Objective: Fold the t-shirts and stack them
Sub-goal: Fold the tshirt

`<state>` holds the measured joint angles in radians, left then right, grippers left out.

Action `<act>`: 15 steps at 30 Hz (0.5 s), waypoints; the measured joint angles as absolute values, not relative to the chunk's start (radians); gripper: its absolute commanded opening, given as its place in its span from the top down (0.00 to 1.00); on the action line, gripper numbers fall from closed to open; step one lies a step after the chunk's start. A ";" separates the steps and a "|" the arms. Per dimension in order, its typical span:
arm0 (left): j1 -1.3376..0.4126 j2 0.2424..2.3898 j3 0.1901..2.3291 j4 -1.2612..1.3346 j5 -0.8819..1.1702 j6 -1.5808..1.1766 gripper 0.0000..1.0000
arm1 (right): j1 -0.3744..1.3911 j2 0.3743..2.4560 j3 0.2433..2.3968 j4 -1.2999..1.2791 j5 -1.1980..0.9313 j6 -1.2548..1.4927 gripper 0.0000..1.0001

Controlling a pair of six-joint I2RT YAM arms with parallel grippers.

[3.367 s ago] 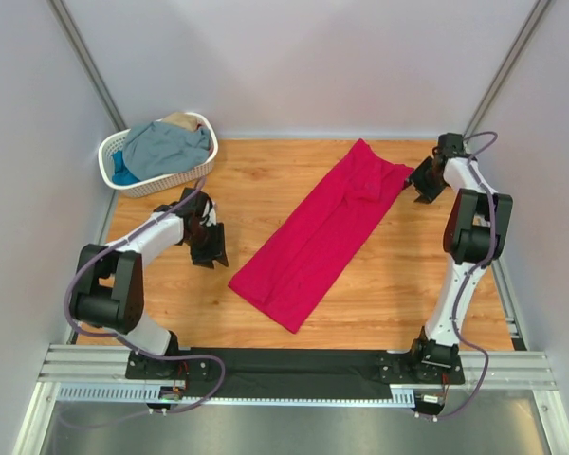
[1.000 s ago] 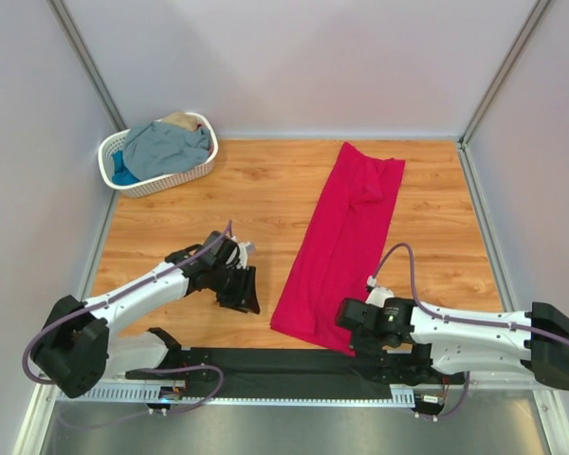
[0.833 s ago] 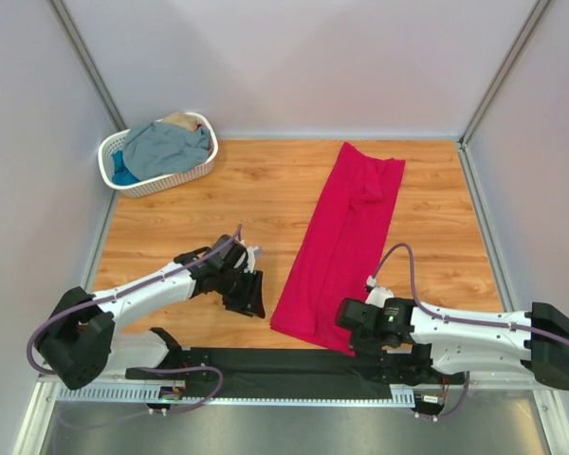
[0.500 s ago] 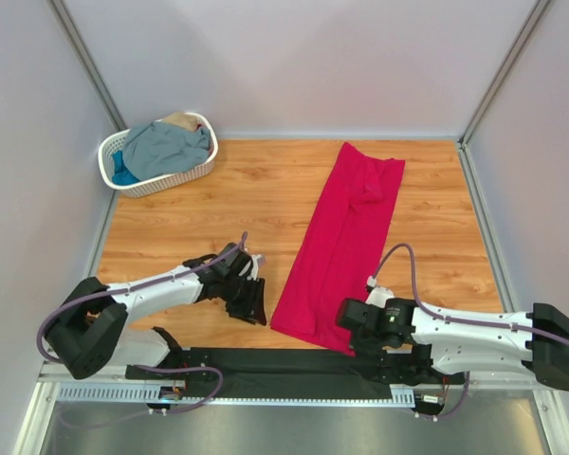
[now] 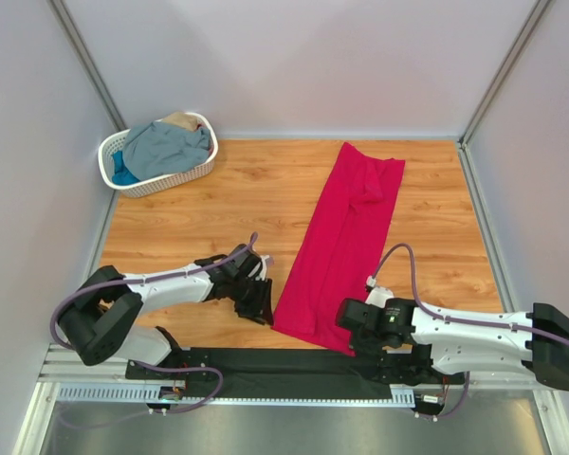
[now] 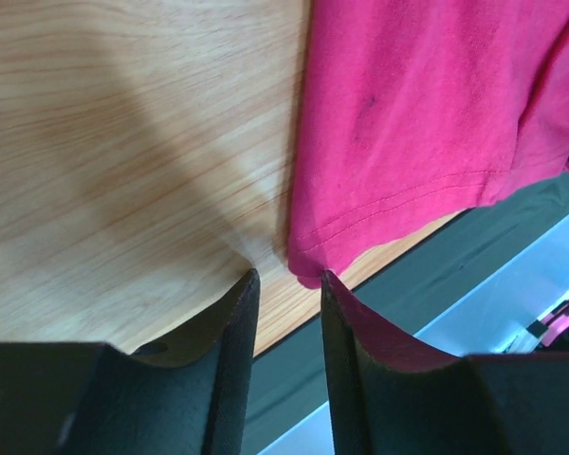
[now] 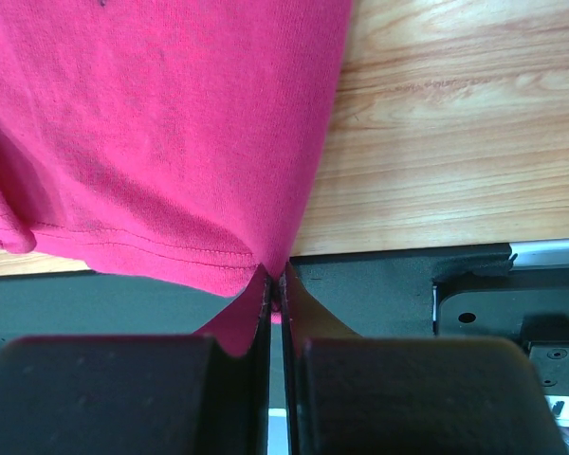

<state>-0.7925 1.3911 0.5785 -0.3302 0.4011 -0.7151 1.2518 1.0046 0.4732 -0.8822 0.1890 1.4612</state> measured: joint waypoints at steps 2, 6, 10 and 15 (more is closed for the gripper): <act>-0.802 1.398 0.579 -0.319 0.400 -0.721 0.64 | 1.252 1.003 0.473 -0.883 0.189 1.461 1.00; -0.813 1.422 0.587 -0.309 0.393 -0.733 0.81 | 1.252 0.980 0.462 -0.880 0.189 1.462 1.00; -0.821 1.429 0.591 -0.311 0.381 -0.738 0.98 | 1.253 0.945 0.442 -0.870 0.189 1.464 1.00; -0.835 1.429 0.605 -0.329 0.363 -0.736 1.00 | 1.253 0.914 0.432 -0.873 0.190 1.466 1.00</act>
<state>-0.8352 1.4288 0.6048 -0.3290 0.3630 -0.7361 1.2533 0.9138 0.4316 -0.8730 0.1898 1.4658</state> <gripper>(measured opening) 0.006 0.017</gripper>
